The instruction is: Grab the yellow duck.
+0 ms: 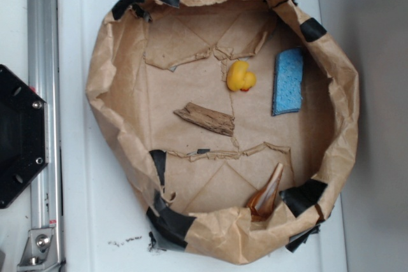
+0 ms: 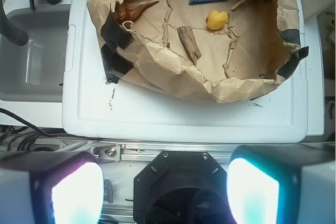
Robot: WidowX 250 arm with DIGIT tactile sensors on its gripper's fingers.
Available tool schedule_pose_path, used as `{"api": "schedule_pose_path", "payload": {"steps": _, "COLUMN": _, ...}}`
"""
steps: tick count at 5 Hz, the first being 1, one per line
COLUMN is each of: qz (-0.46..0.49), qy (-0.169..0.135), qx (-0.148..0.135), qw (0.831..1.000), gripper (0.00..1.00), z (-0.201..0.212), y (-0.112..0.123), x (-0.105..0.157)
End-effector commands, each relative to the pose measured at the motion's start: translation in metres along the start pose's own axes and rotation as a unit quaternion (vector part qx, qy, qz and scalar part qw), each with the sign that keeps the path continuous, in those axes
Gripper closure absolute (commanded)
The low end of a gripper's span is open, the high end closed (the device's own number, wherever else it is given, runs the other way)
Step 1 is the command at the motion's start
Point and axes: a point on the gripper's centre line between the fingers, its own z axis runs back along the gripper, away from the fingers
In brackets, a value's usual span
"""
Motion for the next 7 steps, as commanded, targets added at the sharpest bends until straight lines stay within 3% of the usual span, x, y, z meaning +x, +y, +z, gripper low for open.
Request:
{"api": "schedule_pose_path", "payload": {"steps": 1, "qz": 0.0, "qy": 0.0, "qx": 0.0, "qw": 1.0, "gripper": 0.0, "z": 0.0, "y": 0.0, "x": 0.0}}
{"api": "schedule_pose_path", "payload": {"steps": 2, "qz": 0.091, "qy": 0.004, "qx": 0.018, "qw": 0.996, "gripper": 0.0, "z": -0.007, "y": 0.01, "x": 0.047}}
{"api": "schedule_pose_path", "payload": {"steps": 3, "qz": 0.213, "qy": -0.041, "qx": 0.032, "qw": 0.976, "gripper": 0.0, "z": -0.018, "y": 0.023, "x": 0.068}}
{"api": "schedule_pose_path", "payload": {"steps": 4, "qz": 0.329, "qy": -0.066, "qx": 0.04, "qw": 0.941, "gripper": 0.0, "z": -0.049, "y": 0.041, "x": 0.077}}
{"api": "schedule_pose_path", "payload": {"steps": 6, "qz": 0.373, "qy": -0.05, "qx": 0.09, "qw": 0.922, "gripper": 0.0, "z": -0.113, "y": 0.069, "x": 0.109}}
{"api": "schedule_pose_path", "payload": {"steps": 7, "qz": 0.367, "qy": -0.036, "qx": 0.101, "qw": 0.924, "gripper": 0.0, "z": -0.138, "y": 0.086, "x": 0.125}}
